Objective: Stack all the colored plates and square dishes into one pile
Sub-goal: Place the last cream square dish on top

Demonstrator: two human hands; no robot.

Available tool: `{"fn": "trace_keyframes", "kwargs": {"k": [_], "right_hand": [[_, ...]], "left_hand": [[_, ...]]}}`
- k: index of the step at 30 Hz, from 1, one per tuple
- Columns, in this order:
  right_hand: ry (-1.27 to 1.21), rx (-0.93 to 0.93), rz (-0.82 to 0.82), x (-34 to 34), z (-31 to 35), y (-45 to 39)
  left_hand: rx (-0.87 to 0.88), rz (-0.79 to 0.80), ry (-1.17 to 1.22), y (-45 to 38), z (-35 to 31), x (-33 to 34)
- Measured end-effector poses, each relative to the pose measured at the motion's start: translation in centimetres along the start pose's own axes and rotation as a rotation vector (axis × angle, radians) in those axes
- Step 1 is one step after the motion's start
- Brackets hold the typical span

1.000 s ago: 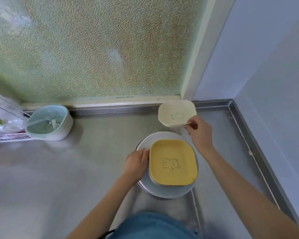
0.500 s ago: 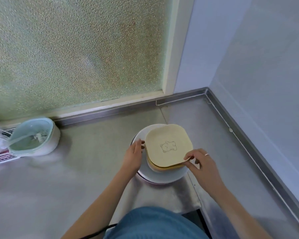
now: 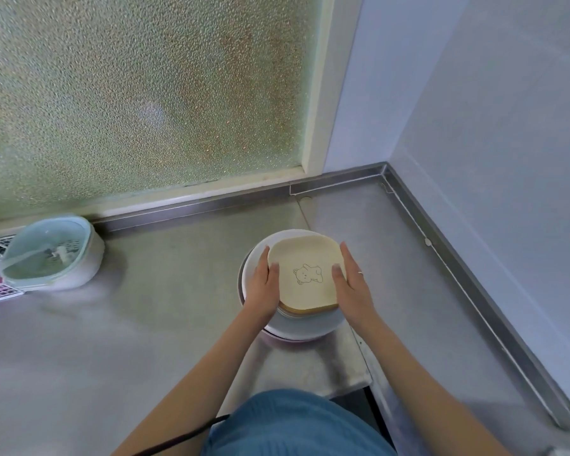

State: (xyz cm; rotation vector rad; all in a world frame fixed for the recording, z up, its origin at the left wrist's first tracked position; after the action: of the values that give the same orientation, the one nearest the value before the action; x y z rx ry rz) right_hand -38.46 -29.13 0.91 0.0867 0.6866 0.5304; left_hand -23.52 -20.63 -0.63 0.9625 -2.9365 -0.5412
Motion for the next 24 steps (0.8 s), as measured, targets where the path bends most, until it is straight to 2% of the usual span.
{"fn": "trace_keyframes", "kwargs": {"k": [7, 12, 17, 20, 22, 24], "right_hand": [[-0.066, 0.0, -0.038, 0.6, 0.5, -0.6], [-0.117, -0.005, 0.003, 0.6, -0.3, -1.0], [-0.246, 0.14, -0.142, -1.9, -4.4, -2.2], [-0.225, 0.207, -0.075, 0.1, -6.4, -2.6], [-0.228, 0.239, -0.107, 1.2, -6.9, -2.5], [-0.227, 0.254, -0.163, 1.5, -6.8, -2.5]], "left_hand": [[0.034, -0.05, 0.123, -0.8, -0.4, -0.9], [0.029, -0.067, 0.14, -0.8, 0.1, -1.4], [0.045, -0.296, -0.02, -0.5, 1.9, -5.1], [-0.074, -0.221, -0.012, -0.9, 4.4, -4.8], [-0.087, -0.192, -0.015, -0.7, 5.3, -4.1], [-0.08, -0.23, -0.002, -0.6, 5.7, -4.1]]}}
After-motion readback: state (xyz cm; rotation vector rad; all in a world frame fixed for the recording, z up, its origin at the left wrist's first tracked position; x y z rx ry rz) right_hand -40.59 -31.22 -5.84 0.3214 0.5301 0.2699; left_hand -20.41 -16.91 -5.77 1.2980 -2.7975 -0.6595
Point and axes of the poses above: each hand's wrist, its own y-axis away from the middle knuckle, its own x-axis out of the palm, z = x × y, the point moved 8 cm from there along -y, towards the middle knuckle, and after that the axes turned 10 degrees about y, right-handed, at the moved point
